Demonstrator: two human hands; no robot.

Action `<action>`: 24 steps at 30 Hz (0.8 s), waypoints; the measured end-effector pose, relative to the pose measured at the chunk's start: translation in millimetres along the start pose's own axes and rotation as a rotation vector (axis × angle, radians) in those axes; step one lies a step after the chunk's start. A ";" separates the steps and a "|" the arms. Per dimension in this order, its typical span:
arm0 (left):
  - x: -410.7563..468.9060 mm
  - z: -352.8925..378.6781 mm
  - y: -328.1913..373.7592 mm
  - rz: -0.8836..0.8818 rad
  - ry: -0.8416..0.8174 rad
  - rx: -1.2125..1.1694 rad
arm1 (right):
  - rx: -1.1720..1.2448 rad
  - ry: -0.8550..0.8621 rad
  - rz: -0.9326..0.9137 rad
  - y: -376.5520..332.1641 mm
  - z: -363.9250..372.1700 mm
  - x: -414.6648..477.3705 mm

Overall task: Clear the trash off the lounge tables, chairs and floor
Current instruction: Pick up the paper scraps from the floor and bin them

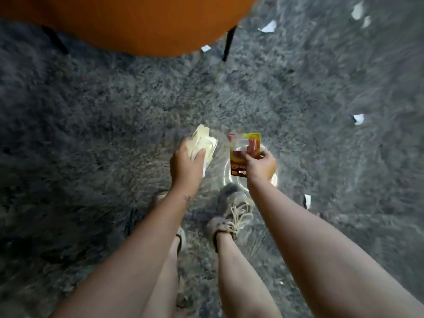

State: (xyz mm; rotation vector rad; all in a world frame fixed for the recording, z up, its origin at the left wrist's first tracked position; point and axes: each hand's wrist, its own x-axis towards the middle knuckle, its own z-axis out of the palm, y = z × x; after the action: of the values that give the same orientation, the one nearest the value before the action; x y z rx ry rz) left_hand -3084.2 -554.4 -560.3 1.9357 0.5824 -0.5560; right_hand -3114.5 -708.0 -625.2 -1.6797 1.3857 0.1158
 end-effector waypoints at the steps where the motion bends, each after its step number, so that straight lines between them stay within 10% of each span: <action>1: -5.4 13.8 7.1 0.024 -0.034 0.014 | 0.005 0.033 0.010 6.0 -16.2 5.3; 14: -81.5 242.2 -23.5 0.175 -0.379 0.336 | -0.093 0.228 0.290 204.8 -226.6 131.3; 24: -93.8 413.7 -96.2 0.147 -0.413 0.435 | -0.041 0.092 0.321 312.9 -241.6 280.4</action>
State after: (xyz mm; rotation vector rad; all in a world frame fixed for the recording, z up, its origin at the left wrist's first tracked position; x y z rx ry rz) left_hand -3269.1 -908.0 -733.3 2.1549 0.0530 -1.0189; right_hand -3378.2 -1057.5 -833.0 -1.4990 1.7256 0.2531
